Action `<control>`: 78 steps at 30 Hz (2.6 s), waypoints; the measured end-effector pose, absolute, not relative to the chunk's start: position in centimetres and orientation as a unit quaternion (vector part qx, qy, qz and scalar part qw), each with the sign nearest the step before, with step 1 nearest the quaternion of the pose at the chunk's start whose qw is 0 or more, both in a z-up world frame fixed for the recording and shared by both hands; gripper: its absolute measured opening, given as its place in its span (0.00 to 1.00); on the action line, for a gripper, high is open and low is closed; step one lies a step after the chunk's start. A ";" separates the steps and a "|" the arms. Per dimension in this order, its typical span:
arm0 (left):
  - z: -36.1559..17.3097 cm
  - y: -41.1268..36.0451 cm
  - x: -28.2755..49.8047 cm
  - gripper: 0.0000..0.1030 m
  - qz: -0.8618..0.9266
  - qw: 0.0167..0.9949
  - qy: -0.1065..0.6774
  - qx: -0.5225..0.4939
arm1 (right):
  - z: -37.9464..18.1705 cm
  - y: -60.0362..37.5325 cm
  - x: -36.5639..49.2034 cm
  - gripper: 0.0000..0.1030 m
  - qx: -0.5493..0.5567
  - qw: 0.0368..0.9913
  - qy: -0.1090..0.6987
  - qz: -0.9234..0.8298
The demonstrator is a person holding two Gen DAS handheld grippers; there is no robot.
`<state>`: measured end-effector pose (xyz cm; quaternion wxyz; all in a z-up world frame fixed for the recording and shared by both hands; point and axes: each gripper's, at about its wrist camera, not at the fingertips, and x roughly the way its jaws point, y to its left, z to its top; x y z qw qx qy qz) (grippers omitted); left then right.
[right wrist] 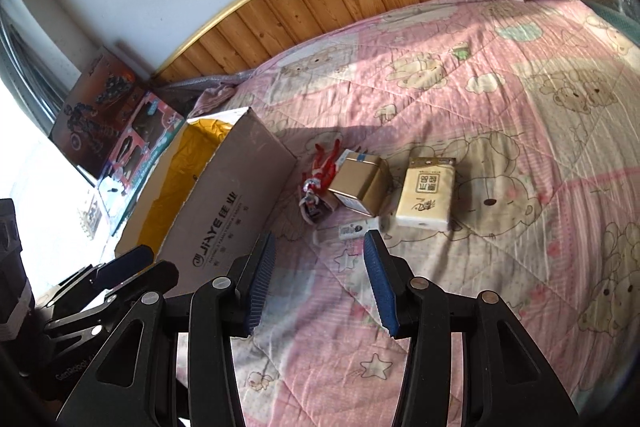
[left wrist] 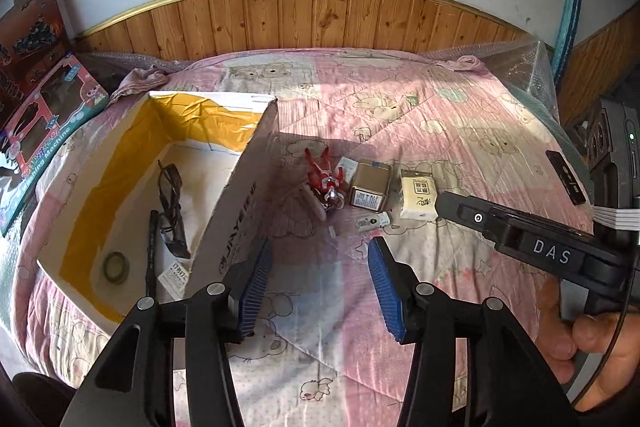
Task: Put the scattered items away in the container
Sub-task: 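Move both grippers back toward the gold tin and tissue pack, then grasp the gold tin with the left gripper while the right gripper grasps the tissue pack, then lift and carry the gold tin and tissue pack over the box with both grippers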
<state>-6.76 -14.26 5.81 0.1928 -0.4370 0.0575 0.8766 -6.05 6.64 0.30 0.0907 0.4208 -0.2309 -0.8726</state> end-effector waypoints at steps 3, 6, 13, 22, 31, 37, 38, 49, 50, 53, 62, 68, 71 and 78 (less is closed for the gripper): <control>4.7 -12.7 -8.1 0.53 0.871 0.194 0.051 -0.448 | -0.7 8.0 -6.3 0.47 0.431 0.079 -0.235 -0.868; 3.4 -11.0 -9.8 0.55 0.861 0.199 0.047 -0.466 | -1.8 9.2 -7.0 0.47 0.442 0.065 -0.236 -0.863; 0.2 -6.5 -13.2 0.55 0.846 0.218 0.057 -0.483 | -5.0 11.7 -10.4 0.48 0.470 0.040 -0.220 -0.854; -4.1 -3.5 -18.3 0.56 0.831 0.232 0.099 -0.496 | -8.3 11.8 -14.1 0.50 0.495 0.037 -0.197 -0.846; -6.8 -2.6 -21.1 0.68 0.809 0.273 0.058 -0.516 | -8.8 12.6 -14.8 0.52 0.499 0.033 -0.206 -0.841; -8.2 -2.8 -21.8 0.63 0.805 0.263 0.066 -0.528 | -8.9 11.2 -15.2 0.55 0.497 0.047 -0.191 -0.845; -8.2 -2.9 -21.8 0.57 0.803 0.265 0.056 -0.530 | -9.1 11.0 -15.4 0.56 0.499 0.046 -0.186 -0.845; -8.0 -5.9 -22.7 0.49 0.805 0.231 0.003 -0.547 | -11.0 10.4 -17.3 0.60 0.509 0.026 -0.183 -0.841; -7.9 -6.2 -22.6 0.49 0.804 0.229 -0.002 -0.549 | -11.0 10.2 -17.3 0.60 0.510 0.025 -0.176 -0.842; -7.1 -6.6 -21.9 0.49 0.805 0.233 -0.009 -0.546 | -10.7 10.0 -17.1 0.46 0.514 0.025 -0.178 -0.839; -3.2 -7.2 -18.8 0.49 0.817 0.246 -0.012 -0.521 | -7.6 10.0 -16.0 0.26 0.489 0.054 -0.194 -0.849; -1.6 -8.4 -17.4 0.49 0.823 0.242 -0.018 -0.513 | -6.0 8.6 -15.1 0.26 0.487 0.016 -0.079 -0.870; -0.6 -8.9 -16.5 0.49 0.829 0.240 -0.016 -0.505 | -5.5 9.4 -14.7 0.26 0.485 0.022 -0.089 -0.870; 0.6 -9.4 -14.9 0.49 0.836 0.232 -0.002 -0.498 | -5.1 9.7 -13.7 0.26 0.485 0.042 -0.125 -0.864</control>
